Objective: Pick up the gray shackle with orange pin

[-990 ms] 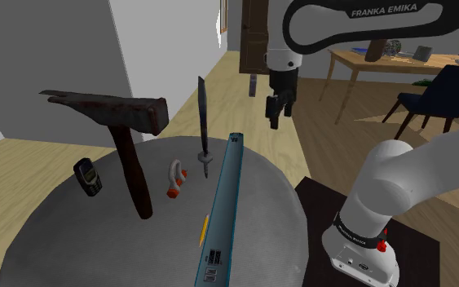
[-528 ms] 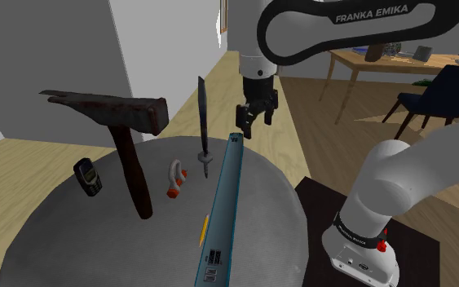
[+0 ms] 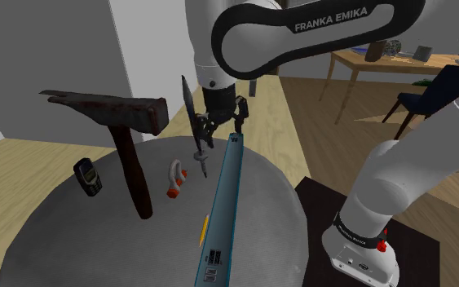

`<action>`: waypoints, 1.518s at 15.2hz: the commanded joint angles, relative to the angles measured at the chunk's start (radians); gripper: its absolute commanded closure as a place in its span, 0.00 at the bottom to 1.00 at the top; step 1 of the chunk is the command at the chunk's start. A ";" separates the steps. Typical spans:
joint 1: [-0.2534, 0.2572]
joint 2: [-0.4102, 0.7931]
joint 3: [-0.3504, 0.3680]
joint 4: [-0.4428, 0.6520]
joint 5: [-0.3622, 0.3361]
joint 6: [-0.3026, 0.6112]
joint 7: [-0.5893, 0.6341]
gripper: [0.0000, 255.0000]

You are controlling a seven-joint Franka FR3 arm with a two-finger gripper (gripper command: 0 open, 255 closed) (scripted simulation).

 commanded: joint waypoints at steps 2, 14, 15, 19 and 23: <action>-0.023 0.119 0.089 0.106 -0.050 0.009 0.154 0.00; -0.008 0.493 0.245 0.371 -0.311 0.001 0.556 0.00; -0.008 0.495 0.245 0.360 -0.313 0.014 0.559 0.00; -0.008 0.502 0.244 0.332 -0.320 0.045 0.568 0.00; -0.008 0.502 0.244 0.332 -0.319 0.045 0.568 1.00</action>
